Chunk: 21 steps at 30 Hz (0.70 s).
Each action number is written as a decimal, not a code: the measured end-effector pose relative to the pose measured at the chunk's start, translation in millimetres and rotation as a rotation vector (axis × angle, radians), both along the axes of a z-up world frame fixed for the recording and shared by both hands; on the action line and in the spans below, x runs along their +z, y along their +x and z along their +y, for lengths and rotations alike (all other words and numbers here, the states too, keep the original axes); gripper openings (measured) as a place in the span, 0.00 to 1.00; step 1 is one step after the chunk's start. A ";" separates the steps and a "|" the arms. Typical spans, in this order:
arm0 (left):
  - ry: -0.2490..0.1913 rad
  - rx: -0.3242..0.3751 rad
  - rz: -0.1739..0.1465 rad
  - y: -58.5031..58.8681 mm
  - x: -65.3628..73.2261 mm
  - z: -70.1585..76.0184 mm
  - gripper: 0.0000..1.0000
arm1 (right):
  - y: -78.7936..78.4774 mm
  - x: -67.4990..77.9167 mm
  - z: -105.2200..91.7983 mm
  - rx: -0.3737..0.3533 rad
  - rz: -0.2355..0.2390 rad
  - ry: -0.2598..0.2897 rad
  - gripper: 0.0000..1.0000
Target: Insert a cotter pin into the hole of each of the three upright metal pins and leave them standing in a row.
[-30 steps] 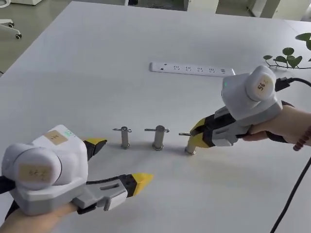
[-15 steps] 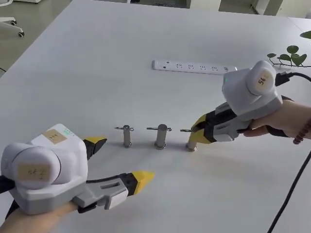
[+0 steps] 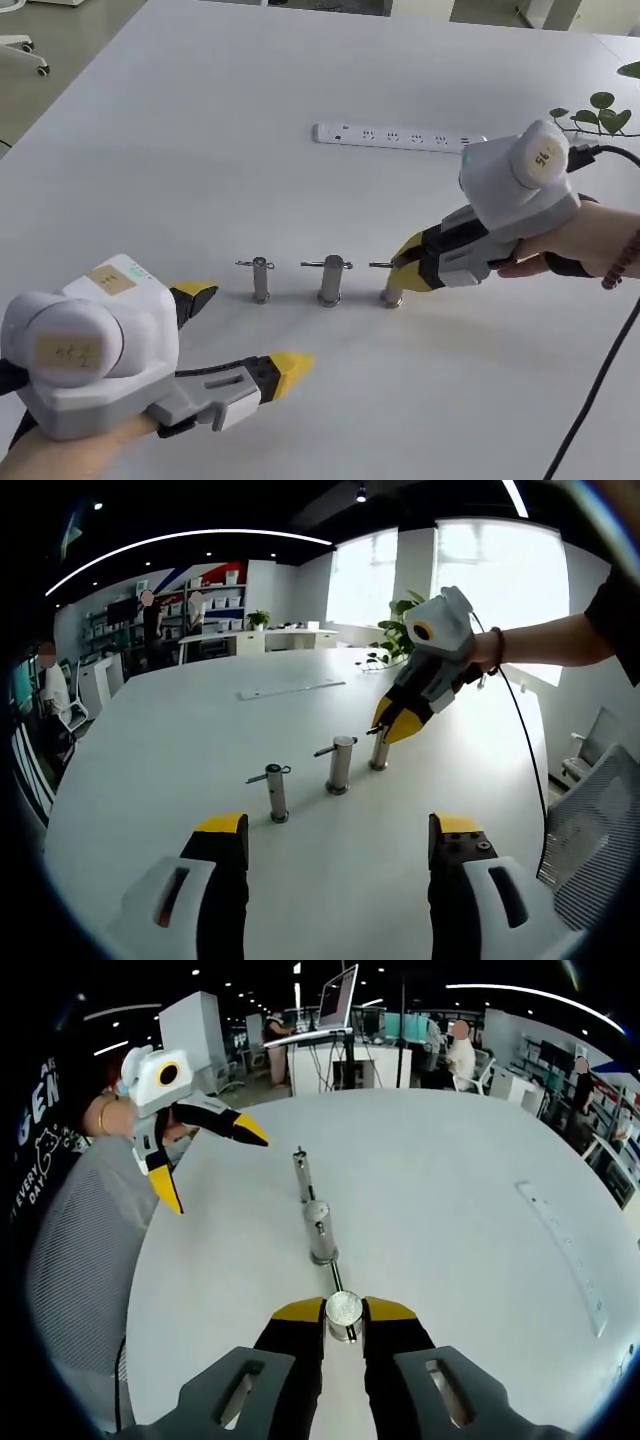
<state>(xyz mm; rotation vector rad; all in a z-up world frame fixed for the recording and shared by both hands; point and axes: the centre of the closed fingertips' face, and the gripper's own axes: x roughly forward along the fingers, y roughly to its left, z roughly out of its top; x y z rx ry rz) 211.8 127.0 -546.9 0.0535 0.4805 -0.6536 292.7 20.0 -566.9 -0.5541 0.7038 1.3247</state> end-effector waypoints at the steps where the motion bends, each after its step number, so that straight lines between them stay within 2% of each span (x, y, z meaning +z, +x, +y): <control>1: 0.000 0.000 0.000 0.1 0.0 0.2 0.73 | 0.2 0.0 0.1 0.000 0.002 0.002 0.09; 5: 0.000 0.002 0.002 0.2 0.1 1.4 0.73 | 0.1 0.5 0.5 -0.009 0.016 0.019 0.11; 10: -0.004 0.012 0.007 3.1 -0.3 4.9 0.73 | 3.2 7.3 -1.8 -0.040 0.005 0.043 0.17; 17: -0.013 0.039 0.020 9.0 3.4 11.1 0.71 | 1.6 20.9 -4.3 -0.150 0.003 0.079 0.31; 21: -0.005 0.047 0.019 11.8 7.2 13.9 0.70 | -4.7 28.0 -7.5 -0.232 0.042 0.115 0.36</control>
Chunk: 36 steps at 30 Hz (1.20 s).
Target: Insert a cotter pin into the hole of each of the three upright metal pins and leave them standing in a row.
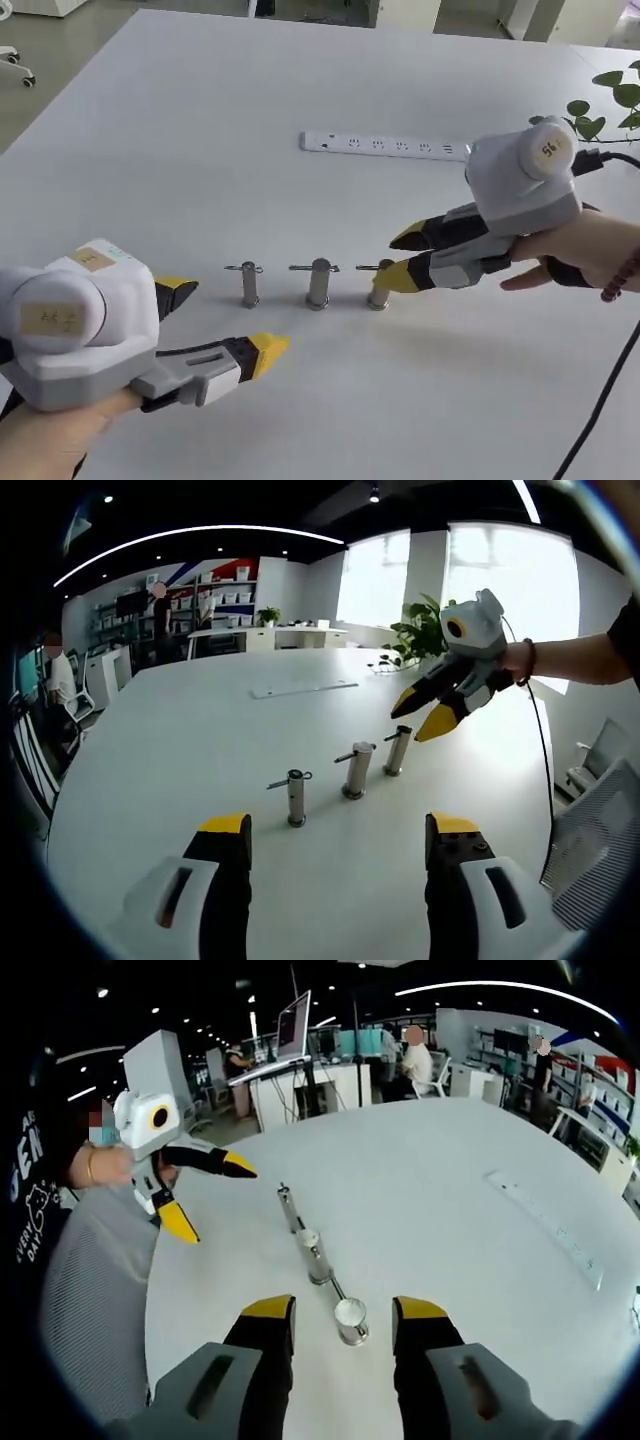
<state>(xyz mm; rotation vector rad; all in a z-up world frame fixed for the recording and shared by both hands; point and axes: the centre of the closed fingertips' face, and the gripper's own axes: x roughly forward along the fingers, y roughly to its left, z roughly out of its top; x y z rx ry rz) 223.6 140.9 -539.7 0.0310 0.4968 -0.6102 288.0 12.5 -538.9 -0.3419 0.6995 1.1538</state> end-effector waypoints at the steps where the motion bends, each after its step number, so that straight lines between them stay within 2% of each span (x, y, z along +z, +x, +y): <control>1: 0.002 0.000 0.000 0.3 0.8 0.4 0.70 | -2.4 0.9 -1.4 -0.003 0.000 0.000 0.37; 4: 0.014 0.001 -0.003 4.1 2.4 3.3 0.71 | -8.2 2.6 -6.2 -0.051 0.013 -0.007 0.42; 7: 0.019 0.005 0.003 6.5 4.3 5.8 0.75 | -15.1 5.7 -9.7 -0.104 0.026 0.010 0.52; 10: 0.020 0.005 -0.002 7.6 8.9 6.4 0.77 | -19.5 7.4 -12.8 -0.138 0.018 0.011 0.55; 14: -0.002 0.004 0.004 8.5 14.1 3.4 0.84 | -28.7 9.8 -14.1 -0.184 0.038 0.035 0.65; 16: -0.004 0.006 -0.001 8.1 17.0 2.8 0.85 | -31.5 14.3 -14.2 -0.204 0.024 0.056 0.66; 18: -0.008 0.009 0.002 7.6 18.5 2.5 0.87 | -35.1 18.3 -14.7 -0.237 0.040 0.080 0.69; 23: -0.005 0.021 0.012 6.2 19.2 2.1 0.92 | -42.8 23.1 -17.3 -0.283 0.037 0.111 0.77; 27: -0.016 0.029 0.024 5.4 21.5 -1.6 0.98 | -45.1 22.9 -19.6 -0.345 0.026 0.126 0.90; 29: -0.032 0.033 0.032 4.5 24.6 -4.7 0.99 | -48.9 22.3 -19.5 -0.348 0.020 0.122 0.89; 32: -0.013 0.034 0.019 3.3 28.4 -5.7 0.99 | -50.8 24.5 -18.2 -0.361 0.003 0.135 0.93; 33: -0.008 0.033 0.018 2.6 28.6 -5.7 0.99 | -52.8 24.8 -17.4 -0.363 0.009 0.141 0.93; 36: -0.001 0.035 0.025 2.6 27.6 -3.2 0.99 | -56.1 24.7 -16.6 -0.374 0.005 0.143 0.96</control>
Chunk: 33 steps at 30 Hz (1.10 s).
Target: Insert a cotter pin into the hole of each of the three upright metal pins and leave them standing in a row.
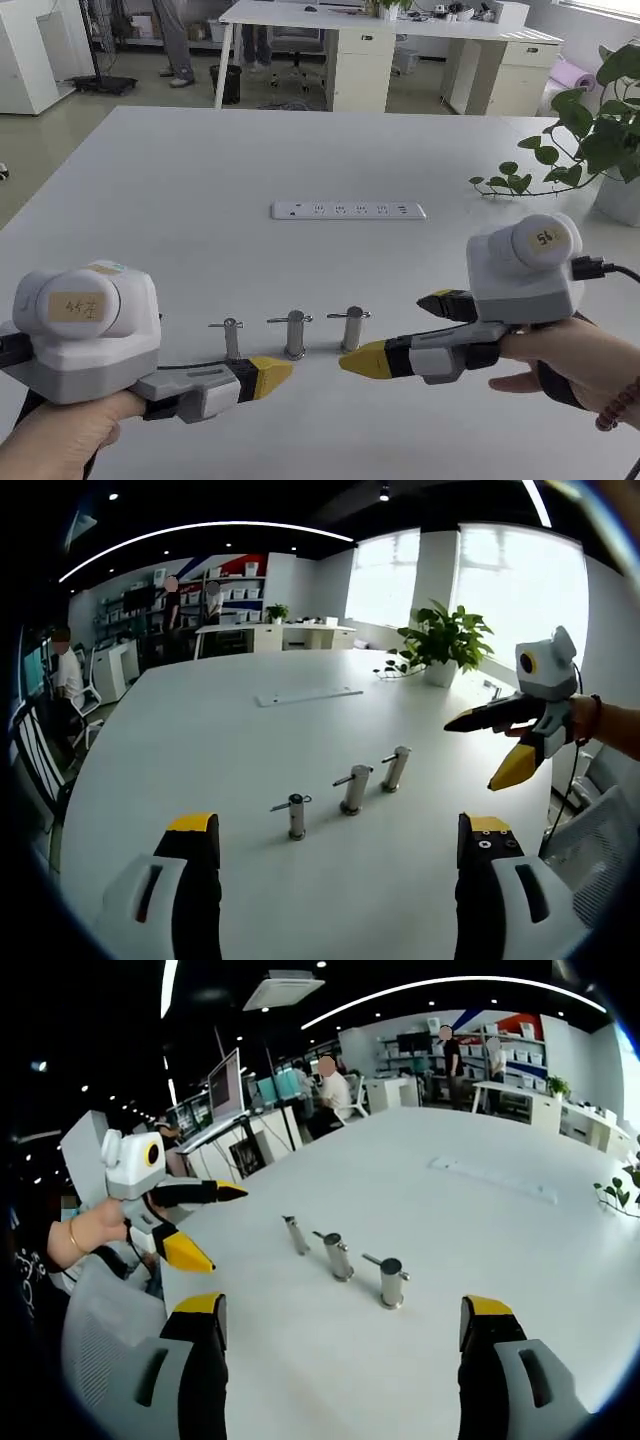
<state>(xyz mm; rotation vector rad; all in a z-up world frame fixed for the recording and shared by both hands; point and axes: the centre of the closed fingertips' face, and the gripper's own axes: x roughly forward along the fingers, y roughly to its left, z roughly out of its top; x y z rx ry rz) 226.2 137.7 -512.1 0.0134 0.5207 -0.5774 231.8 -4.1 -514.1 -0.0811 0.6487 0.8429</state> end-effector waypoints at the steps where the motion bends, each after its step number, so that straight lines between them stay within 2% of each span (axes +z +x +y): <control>1: 0.001 0.000 -0.001 -1.4 0.5 0.0 0.99 | -0.2 0.0 -0.5 -0.001 -0.006 -0.002 0.96; 6: 0.011 0.012 0.000 -4.2 0.2 1.7 0.99 | -3.0 1.0 -0.5 -0.005 -0.011 0.006 0.96; 9: 0.020 0.010 -0.001 -5.5 0.1 1.9 0.99 | -4.0 2.7 0.3 -0.002 -0.031 0.009 0.97; 18: 0.025 0.022 -0.019 -10.2 7.7 6.0 0.99 | -11.5 4.5 2.4 0.004 -0.037 0.013 0.97; 22: 0.028 0.031 -0.008 -10.9 5.8 7.2 0.98 | -13.0 1.7 0.5 -0.011 -0.025 0.016 0.95; 26: 0.030 0.033 -0.012 -11.6 7.2 6.4 0.97 | -16.7 -2.5 0.1 -0.007 -0.018 -0.001 0.93; 33: 0.034 0.038 -0.014 -12.9 8.5 7.3 0.97 | -18.3 -0.5 1.6 -0.016 -0.016 0.020 0.91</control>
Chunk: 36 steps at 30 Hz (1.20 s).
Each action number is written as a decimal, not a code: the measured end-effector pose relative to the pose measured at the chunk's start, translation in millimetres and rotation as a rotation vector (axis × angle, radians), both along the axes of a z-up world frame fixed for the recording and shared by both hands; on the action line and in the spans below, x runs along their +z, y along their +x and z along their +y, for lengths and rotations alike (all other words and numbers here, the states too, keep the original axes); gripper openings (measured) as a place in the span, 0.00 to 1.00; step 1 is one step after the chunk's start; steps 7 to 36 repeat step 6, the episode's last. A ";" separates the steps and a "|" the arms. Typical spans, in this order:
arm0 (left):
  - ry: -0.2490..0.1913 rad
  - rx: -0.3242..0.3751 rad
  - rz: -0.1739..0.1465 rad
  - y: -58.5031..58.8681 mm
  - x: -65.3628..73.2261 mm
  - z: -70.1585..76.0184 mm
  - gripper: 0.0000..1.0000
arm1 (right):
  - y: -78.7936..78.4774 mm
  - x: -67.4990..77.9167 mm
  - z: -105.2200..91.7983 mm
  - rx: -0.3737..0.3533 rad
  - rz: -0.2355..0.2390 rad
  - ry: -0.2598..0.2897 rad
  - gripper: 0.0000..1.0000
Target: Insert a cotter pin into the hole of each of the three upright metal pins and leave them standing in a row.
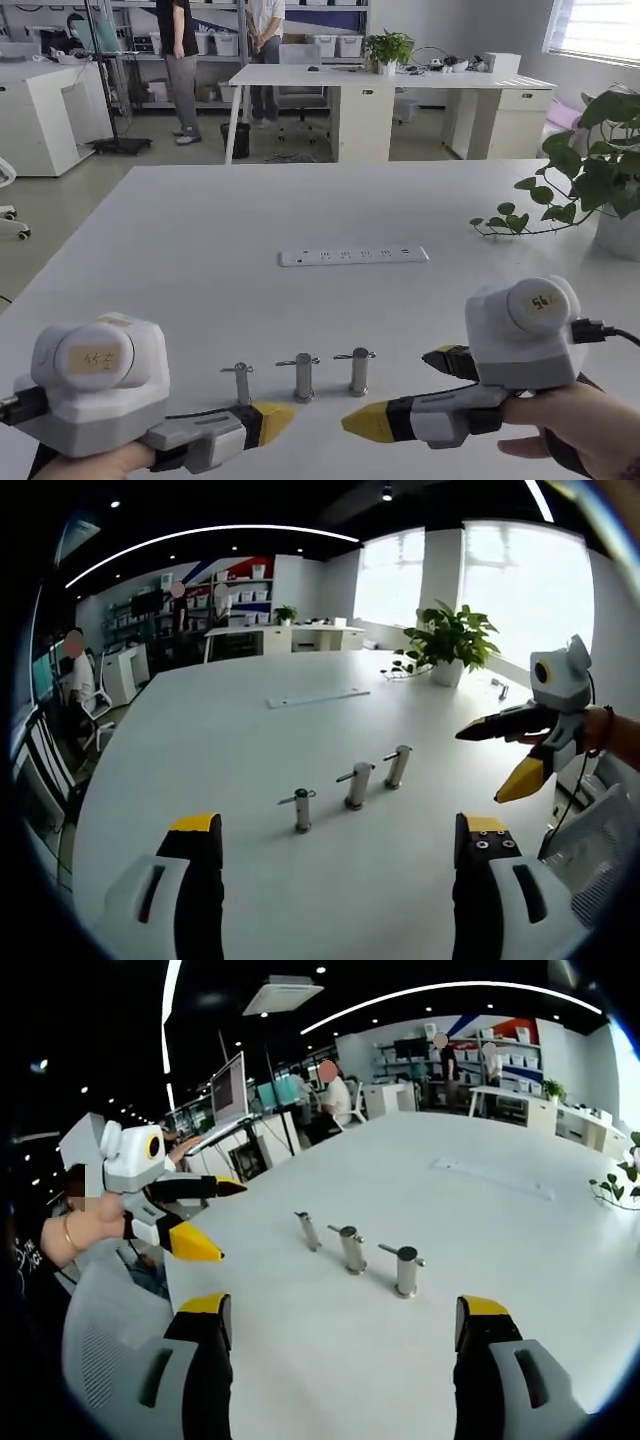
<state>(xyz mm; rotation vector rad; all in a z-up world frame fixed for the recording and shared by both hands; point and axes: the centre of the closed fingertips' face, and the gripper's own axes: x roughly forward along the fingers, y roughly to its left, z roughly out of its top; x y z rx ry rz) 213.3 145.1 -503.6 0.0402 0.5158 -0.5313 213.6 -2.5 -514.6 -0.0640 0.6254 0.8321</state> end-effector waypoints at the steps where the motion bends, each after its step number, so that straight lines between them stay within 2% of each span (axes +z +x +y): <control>1: 0.002 0.001 0.001 0.1 -0.2 0.5 0.96 | -0.1 -0.5 0.5 -0.002 0.005 0.002 0.91; 5: 0.018 0.013 -0.030 -0.1 6.8 2.8 0.93 | -1.3 -1.7 2.5 0.002 0.011 0.006 0.90; 36: 0.024 0.011 -0.031 0.3 6.9 3.1 0.93 | -1.8 -2.1 2.8 0.002 0.011 0.003 0.90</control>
